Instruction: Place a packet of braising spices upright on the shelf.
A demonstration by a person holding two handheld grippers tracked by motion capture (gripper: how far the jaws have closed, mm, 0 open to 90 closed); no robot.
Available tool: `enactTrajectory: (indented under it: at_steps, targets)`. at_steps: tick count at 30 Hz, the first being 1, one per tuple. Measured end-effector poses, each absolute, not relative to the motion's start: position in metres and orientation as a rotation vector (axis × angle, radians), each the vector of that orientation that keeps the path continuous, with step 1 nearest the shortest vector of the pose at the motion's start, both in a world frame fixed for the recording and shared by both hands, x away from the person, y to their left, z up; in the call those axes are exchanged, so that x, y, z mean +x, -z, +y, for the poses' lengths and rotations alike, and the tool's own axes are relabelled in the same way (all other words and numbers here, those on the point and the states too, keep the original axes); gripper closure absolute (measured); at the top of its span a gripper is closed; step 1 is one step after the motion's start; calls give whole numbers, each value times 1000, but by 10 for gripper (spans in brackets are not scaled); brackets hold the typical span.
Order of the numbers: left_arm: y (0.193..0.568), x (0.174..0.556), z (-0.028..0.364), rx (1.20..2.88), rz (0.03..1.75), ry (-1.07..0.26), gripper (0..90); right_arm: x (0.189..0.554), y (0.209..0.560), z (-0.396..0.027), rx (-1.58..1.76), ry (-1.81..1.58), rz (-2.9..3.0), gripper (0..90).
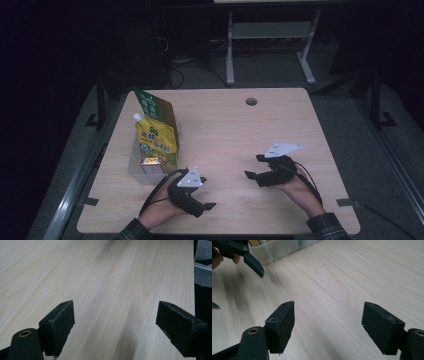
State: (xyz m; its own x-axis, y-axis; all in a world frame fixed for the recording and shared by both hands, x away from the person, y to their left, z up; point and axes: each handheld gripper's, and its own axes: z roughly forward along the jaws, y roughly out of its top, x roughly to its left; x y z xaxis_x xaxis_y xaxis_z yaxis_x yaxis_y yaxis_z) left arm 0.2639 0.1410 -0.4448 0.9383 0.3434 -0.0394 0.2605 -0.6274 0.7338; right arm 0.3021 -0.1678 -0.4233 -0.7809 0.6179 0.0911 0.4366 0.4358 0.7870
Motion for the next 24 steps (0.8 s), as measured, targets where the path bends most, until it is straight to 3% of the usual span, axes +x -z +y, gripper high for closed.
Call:
enactTrajectory:
  at_steps: [24]
  targets:
    - [450,265,140,2302,411,-125,146,267,458,-207,1005,-1196,2492,221]
